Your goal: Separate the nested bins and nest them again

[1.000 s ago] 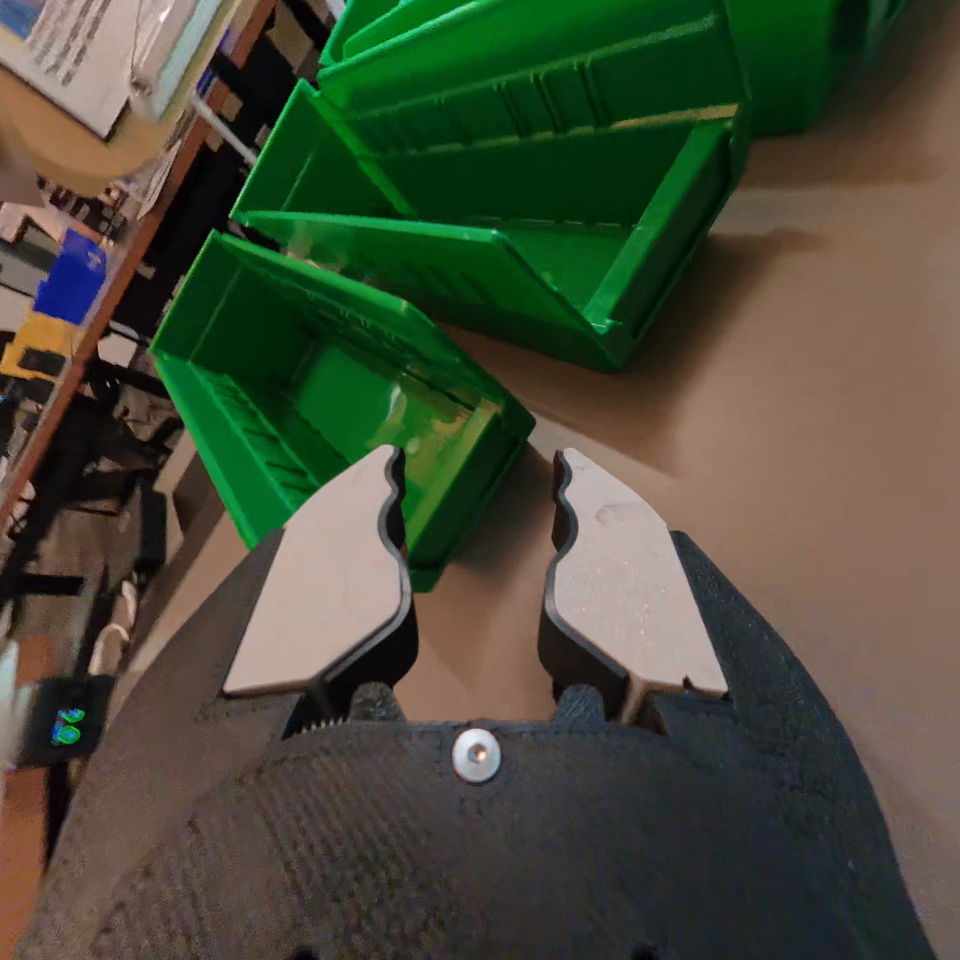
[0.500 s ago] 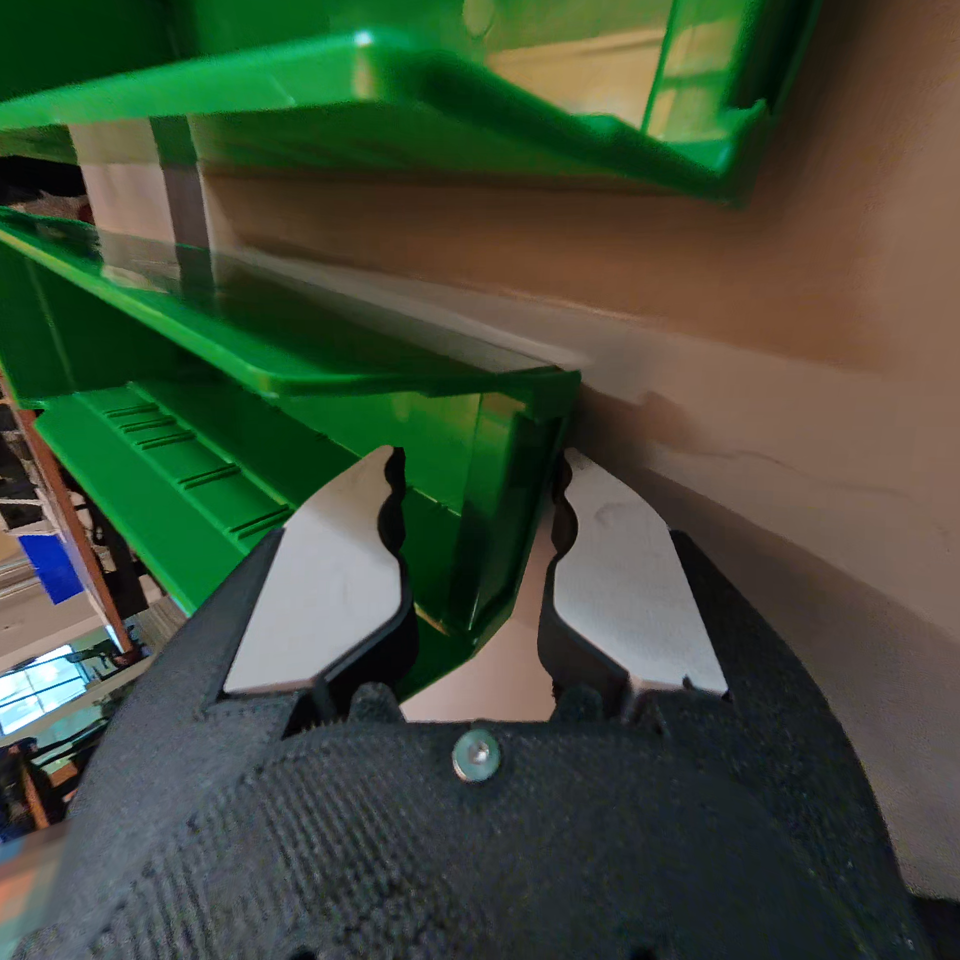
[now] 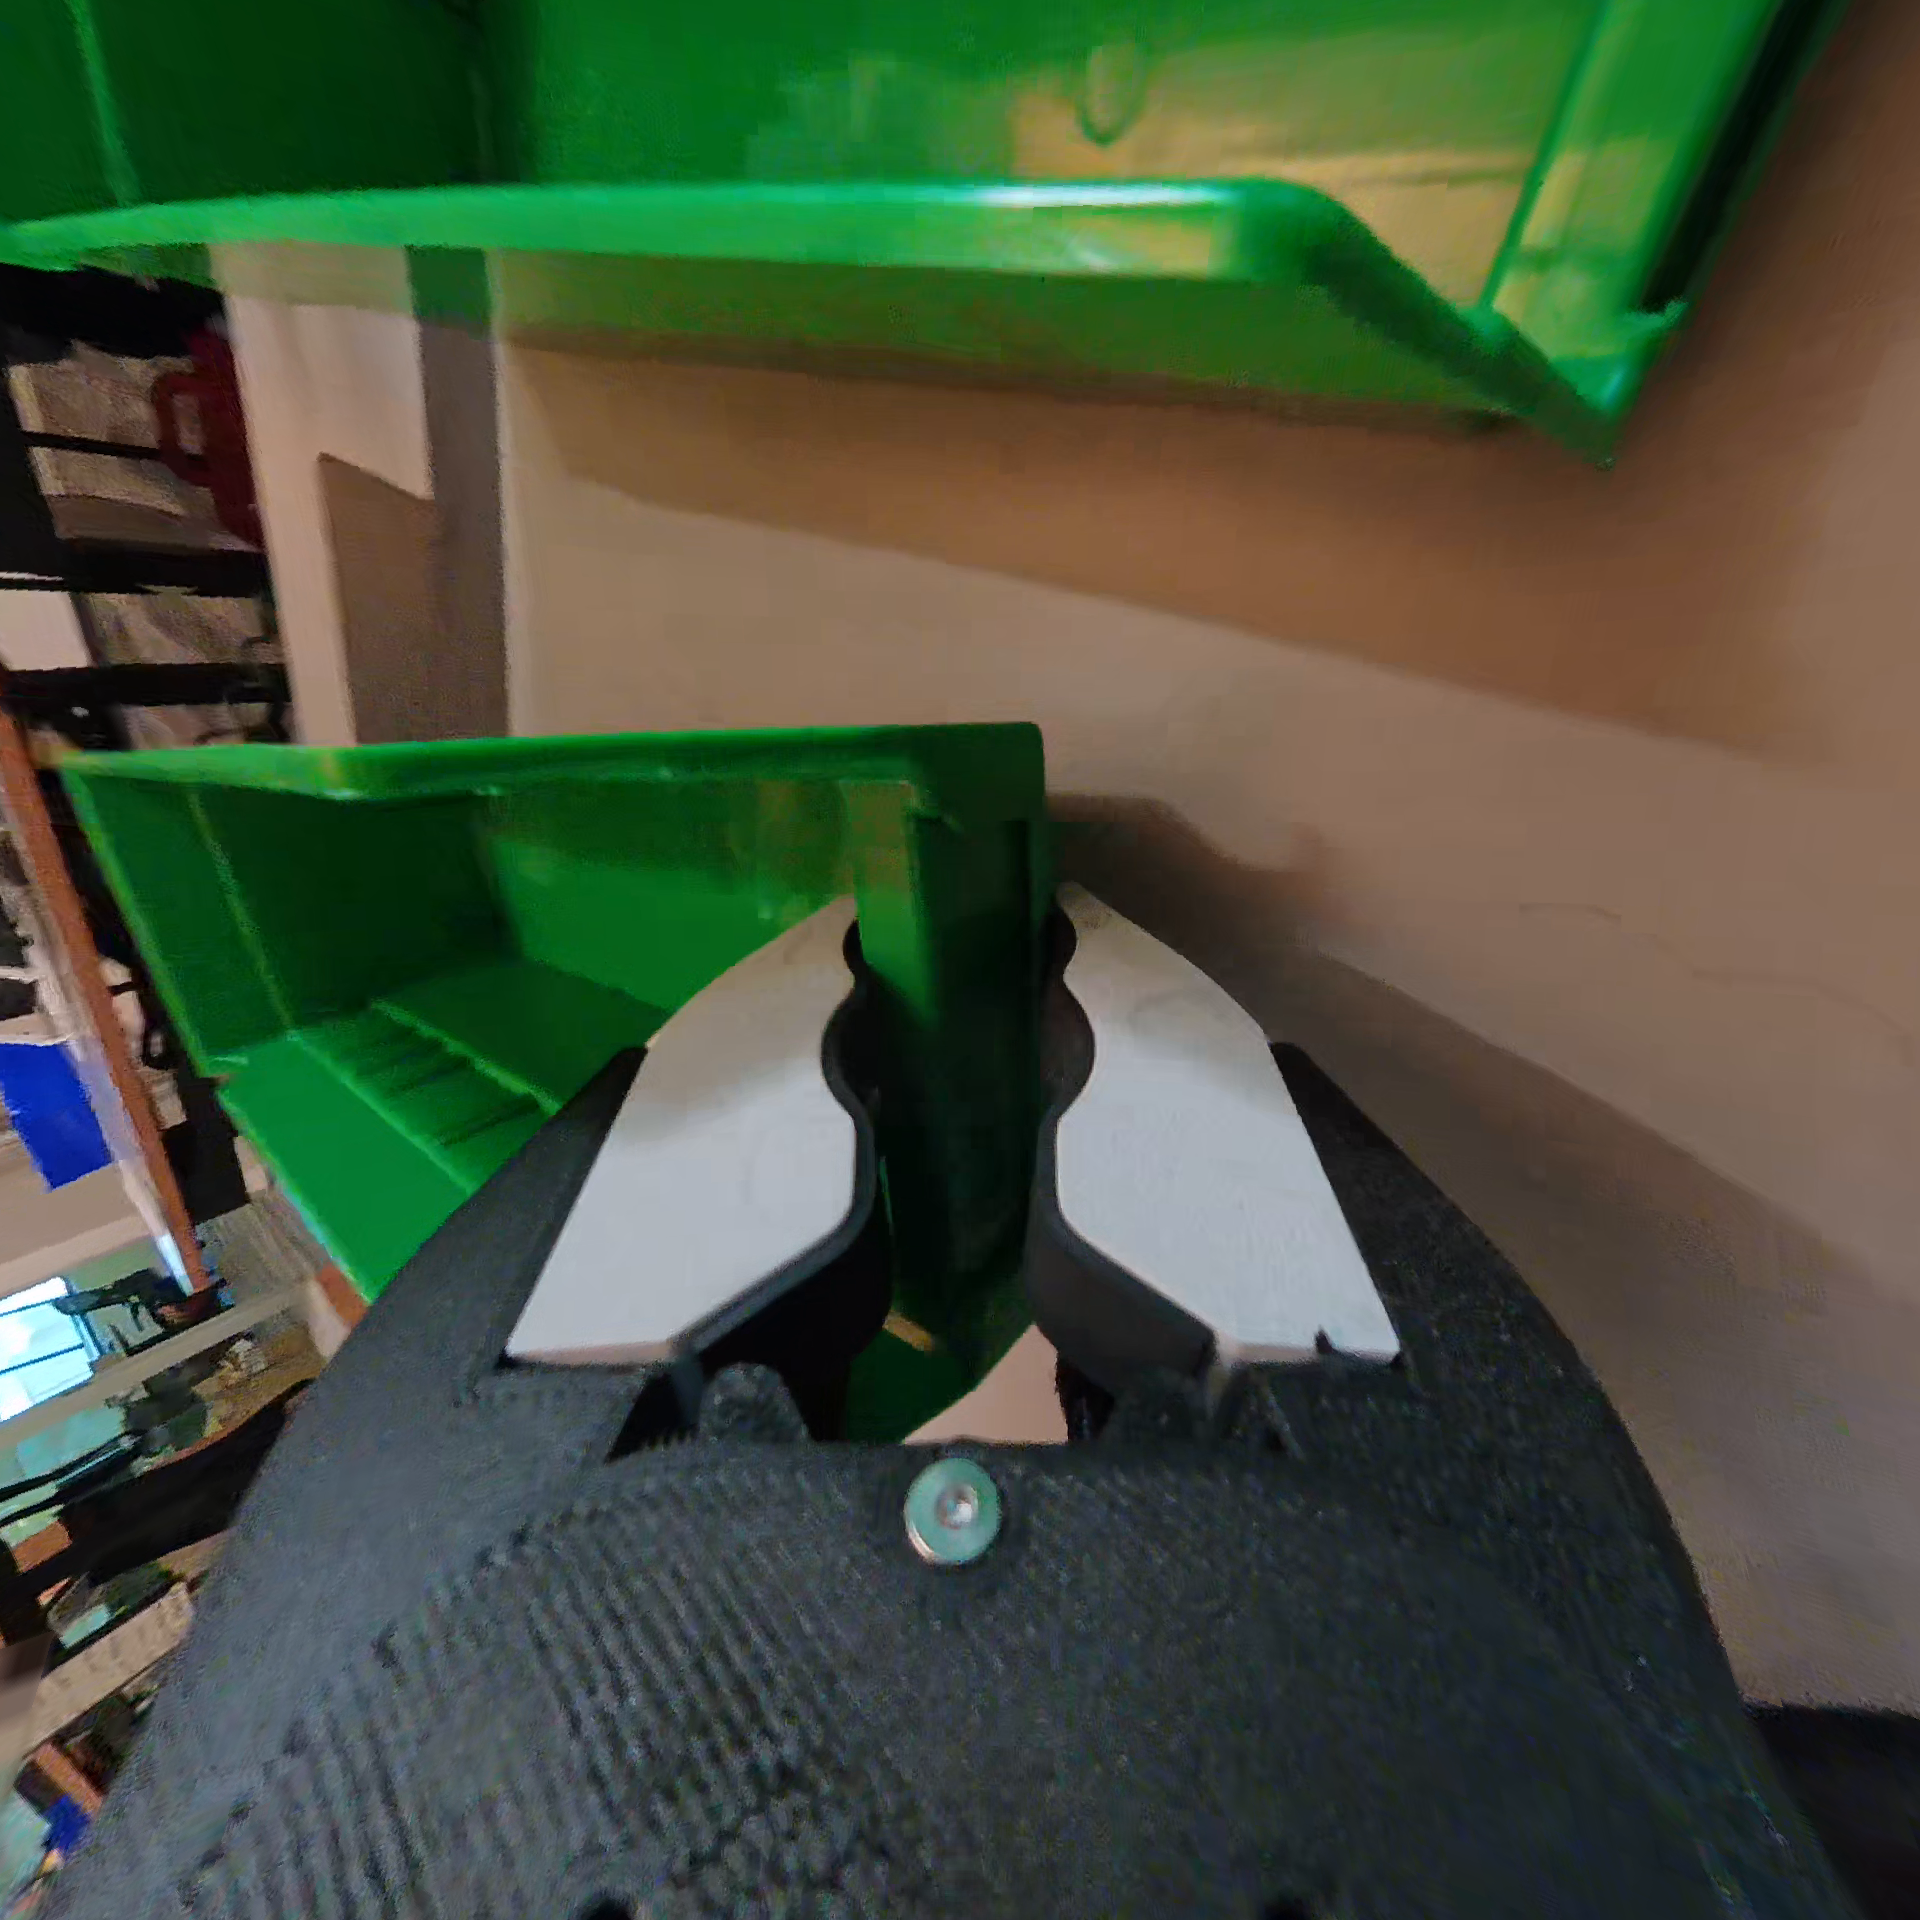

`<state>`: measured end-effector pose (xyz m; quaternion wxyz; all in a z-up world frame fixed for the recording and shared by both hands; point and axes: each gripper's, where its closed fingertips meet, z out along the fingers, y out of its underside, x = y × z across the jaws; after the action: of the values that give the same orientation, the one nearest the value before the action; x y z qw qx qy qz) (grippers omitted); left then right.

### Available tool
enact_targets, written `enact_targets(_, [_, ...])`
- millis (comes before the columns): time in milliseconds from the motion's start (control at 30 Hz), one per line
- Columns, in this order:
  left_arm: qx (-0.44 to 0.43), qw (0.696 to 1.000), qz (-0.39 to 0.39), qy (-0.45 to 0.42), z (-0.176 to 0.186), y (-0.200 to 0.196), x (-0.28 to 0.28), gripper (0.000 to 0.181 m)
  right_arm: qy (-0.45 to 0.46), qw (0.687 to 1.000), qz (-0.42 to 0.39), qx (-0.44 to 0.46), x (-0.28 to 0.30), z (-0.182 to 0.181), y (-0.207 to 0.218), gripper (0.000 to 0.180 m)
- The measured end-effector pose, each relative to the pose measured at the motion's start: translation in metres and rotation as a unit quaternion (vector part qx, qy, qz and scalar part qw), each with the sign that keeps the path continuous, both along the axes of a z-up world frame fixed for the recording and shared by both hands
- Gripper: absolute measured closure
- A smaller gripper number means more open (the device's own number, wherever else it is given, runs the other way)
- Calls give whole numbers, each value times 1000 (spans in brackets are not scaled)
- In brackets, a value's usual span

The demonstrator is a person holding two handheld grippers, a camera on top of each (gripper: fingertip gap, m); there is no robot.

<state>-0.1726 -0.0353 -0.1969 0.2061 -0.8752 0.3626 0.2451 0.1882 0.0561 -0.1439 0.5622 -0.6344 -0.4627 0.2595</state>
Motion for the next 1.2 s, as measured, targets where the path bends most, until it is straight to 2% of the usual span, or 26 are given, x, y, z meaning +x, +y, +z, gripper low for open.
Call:
enact_targets(200, [61, 998, -9, 17, 70, -1, 7, 152, -9, 1000, -1, 0, -1, -3, 0, 90])
enact_targets(333, [93, 994, -37, 31, 121, 4, 31, 152, -11, 1000, -2, -4, -1, -5, 1, 90])
enact_targets(500, [102, 991, -76, 46, 154, 15, 70, 152, -3, 1000, -5, -9, 0, -4, 2, 90])
enact_targets(600, [90, 990, -97, 41, 150, 23, 95, 152, 0, 1000, -5, -10, 1, -3, 2, 90])
enact_targets(733, [64, 992, -110, 19, 125, 36, 120, 151, 2, 1000, -5, -8, 2, -2, 1, 90])
enact_targets(900, [34, 993, -115, 8, 89, 50, 134, 152, 10, 1000, -5, -10, 4, 0, 1, 91])
enact_targets(967, [31, 992, -119, 30, 81, 55, 133, 152, 10, 1000, -4, -10, 4, 0, 1, 91])
enact_targets(1200, [37, 989, -141, 33, 75, 52, 144, 151, 7, 1000, -3, -12, 3, -1, 1, 92])
